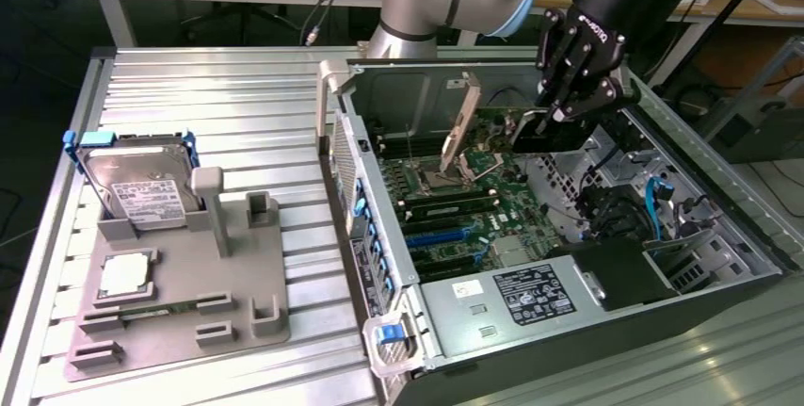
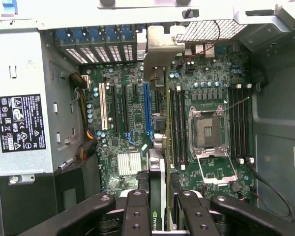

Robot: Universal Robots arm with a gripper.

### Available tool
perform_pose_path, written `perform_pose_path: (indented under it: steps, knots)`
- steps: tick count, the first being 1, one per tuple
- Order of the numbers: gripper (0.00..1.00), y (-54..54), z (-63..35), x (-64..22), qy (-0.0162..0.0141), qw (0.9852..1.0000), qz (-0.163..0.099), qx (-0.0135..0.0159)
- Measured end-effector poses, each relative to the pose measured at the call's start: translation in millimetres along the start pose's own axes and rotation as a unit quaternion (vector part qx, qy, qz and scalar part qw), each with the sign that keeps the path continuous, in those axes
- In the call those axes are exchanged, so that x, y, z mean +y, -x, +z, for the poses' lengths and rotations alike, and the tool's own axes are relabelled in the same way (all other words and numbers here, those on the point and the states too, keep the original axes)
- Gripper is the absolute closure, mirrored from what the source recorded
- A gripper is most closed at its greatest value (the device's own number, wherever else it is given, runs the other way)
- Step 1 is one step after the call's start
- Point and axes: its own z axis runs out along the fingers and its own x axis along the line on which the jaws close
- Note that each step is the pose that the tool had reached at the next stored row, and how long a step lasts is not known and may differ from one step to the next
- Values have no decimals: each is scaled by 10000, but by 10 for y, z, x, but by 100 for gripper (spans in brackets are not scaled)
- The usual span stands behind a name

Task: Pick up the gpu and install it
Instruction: 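Insert the gpu into the slot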

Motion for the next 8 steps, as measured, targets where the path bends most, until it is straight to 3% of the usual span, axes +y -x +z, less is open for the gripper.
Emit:
perform_pose_path:
  steps: [8]
  knots:
    - [73,-2,58,-2,-1,10000,-1,-1]
